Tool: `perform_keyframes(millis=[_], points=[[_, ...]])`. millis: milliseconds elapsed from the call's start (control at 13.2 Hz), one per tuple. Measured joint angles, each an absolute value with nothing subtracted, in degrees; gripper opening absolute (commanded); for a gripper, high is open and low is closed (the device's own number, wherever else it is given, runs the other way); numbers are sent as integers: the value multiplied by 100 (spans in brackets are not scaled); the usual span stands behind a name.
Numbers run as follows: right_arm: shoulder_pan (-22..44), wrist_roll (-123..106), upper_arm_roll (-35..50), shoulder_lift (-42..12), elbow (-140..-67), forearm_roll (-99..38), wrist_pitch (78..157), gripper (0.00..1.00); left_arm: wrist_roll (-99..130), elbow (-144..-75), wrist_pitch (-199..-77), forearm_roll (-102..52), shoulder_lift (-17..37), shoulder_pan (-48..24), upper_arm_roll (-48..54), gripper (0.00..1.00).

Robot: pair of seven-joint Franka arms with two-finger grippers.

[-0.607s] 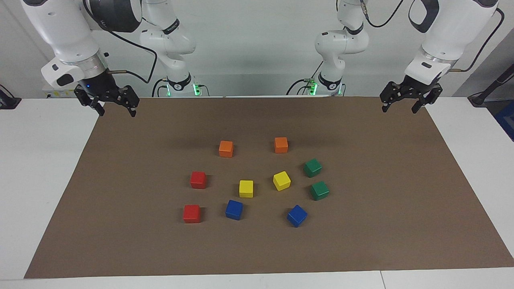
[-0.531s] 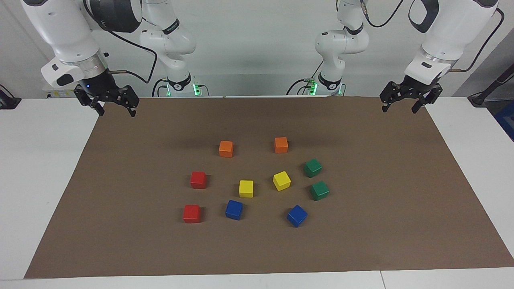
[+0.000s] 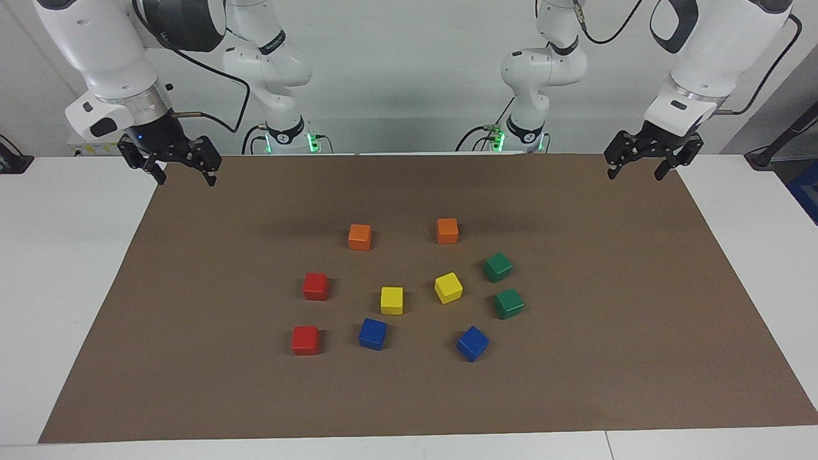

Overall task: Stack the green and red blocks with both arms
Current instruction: 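Reach the left gripper toward the green block nearer the robot, then grasp the green block with the left gripper while the right gripper reaches red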

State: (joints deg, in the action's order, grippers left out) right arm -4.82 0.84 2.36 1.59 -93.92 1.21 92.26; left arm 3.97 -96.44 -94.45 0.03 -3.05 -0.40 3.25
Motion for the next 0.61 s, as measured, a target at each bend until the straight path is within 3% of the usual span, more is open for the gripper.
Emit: perform_keyframes(millis=[379,607], points=[[-482,84,236,159,-9392,121,9226,100,1293,-10610,-10456,-15,-267,-742,438,100],[-487,84,229,159,-9392,123,9226,100,2196,-11144,-11327,-18,133,-1378,457,100]])
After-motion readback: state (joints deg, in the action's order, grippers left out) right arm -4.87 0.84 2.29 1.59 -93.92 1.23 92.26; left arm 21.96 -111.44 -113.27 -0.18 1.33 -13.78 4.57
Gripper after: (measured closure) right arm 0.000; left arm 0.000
